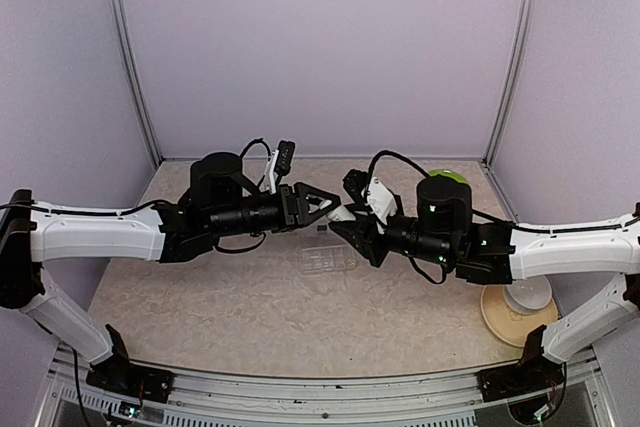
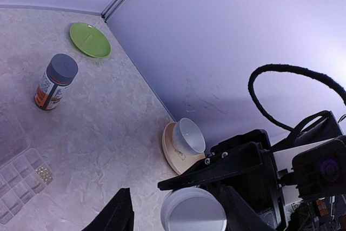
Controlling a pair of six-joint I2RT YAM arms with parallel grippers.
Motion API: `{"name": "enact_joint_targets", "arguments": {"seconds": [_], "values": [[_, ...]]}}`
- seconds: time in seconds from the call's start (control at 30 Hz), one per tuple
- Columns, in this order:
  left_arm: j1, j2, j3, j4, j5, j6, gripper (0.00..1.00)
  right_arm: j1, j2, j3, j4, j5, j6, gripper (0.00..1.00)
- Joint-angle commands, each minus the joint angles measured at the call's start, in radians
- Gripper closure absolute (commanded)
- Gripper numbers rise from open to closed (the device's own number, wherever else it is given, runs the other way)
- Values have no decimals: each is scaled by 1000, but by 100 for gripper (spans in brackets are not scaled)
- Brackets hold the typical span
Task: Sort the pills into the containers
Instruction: Screw the lid of the pill bottle onto the pill bottle.
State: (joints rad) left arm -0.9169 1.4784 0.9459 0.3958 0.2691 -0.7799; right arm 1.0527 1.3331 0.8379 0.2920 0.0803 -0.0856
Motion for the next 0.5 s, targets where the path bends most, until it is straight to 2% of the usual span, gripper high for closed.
{"name": "enact_joint_targets", "arguments": {"seconds": [0.0,0.27,0.47], "values": [[10,5,22,18,16,-2,47,-3,-14,-11,1,14,-5,86],[16,-7,17,32,24,-2,43,-3,-10,-16,3,24,-6,86],[18,-13,16,28,22,-2,44,-3,-3,-17,3,27,-8,86]]}}
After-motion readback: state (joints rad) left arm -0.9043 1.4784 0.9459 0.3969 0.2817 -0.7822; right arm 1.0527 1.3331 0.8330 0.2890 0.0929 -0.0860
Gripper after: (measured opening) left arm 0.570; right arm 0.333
